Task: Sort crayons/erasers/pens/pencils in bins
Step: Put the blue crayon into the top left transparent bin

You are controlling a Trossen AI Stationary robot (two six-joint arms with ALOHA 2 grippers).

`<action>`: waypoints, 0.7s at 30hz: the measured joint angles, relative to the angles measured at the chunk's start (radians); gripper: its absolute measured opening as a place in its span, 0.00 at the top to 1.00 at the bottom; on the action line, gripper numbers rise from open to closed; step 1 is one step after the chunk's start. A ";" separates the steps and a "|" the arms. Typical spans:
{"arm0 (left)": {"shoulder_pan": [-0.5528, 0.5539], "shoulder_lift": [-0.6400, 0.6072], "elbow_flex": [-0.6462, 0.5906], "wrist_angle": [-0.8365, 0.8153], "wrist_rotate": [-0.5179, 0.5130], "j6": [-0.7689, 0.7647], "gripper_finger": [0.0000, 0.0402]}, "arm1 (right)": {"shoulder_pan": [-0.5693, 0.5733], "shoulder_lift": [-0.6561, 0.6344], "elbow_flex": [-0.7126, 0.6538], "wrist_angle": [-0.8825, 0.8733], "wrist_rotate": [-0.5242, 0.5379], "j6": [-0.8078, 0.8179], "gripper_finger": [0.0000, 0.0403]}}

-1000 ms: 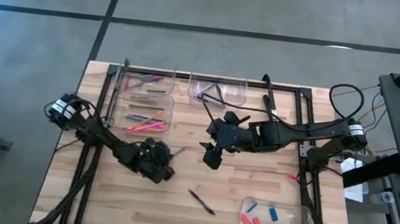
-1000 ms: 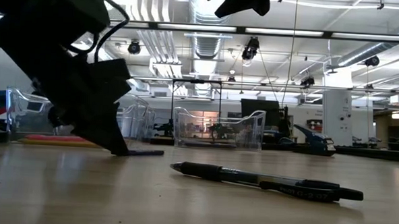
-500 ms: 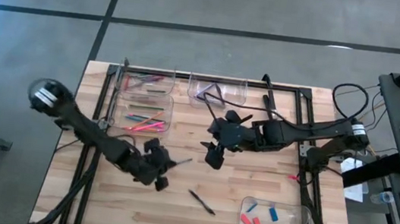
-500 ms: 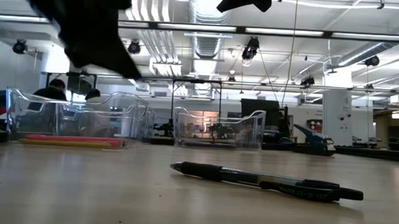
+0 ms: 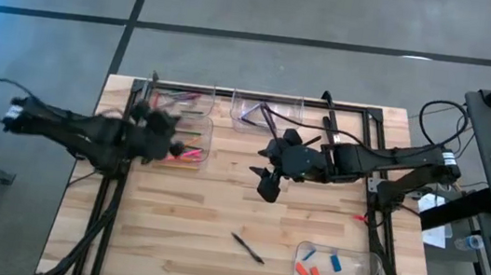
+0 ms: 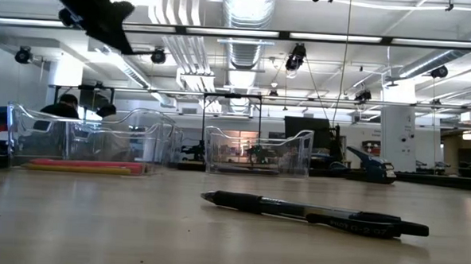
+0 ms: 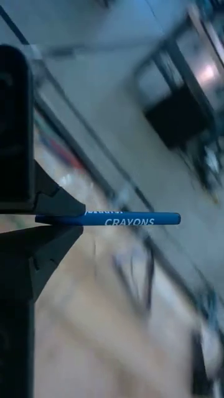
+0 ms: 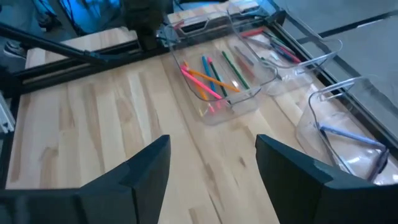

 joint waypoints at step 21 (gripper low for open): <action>0.910 0.078 -0.014 0.148 0.590 0.619 0.66 | 0.032 0.017 0.000 0.044 -0.004 0.053 0.44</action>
